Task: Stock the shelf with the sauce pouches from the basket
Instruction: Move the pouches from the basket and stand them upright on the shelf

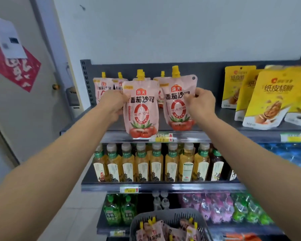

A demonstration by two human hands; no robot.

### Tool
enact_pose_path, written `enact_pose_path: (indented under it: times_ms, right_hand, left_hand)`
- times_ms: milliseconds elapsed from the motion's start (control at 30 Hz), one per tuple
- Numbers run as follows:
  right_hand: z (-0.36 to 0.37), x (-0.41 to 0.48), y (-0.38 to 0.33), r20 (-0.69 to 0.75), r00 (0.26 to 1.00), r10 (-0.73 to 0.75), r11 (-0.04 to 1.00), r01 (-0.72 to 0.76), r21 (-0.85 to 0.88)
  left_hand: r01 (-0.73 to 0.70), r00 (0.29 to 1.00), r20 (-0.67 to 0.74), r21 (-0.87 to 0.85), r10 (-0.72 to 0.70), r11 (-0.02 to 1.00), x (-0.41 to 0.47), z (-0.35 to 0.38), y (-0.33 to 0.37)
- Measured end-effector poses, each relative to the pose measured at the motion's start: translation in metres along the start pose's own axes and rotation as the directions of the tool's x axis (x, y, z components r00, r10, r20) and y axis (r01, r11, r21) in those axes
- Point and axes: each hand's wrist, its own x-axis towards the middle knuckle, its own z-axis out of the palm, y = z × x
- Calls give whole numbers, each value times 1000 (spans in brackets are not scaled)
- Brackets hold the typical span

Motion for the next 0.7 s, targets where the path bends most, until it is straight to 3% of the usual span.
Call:
enact_pose_path:
  times_ms: [200,533,700]
  right_hand:
    - [15,40,-15,-25,1000,-6,999,7,49]
    - [48,89,9,-66,988,139,987,-133,88]
    - [86,100,16,0,988,157,986,-156,55]
  left_hand:
    - [-62,998,-22,-27,61,998,43,-2,25]
    - [-38,998,54,23,36,999,129,15,2]
    - [-13,999,52,2,13,1000,163,1,-15]
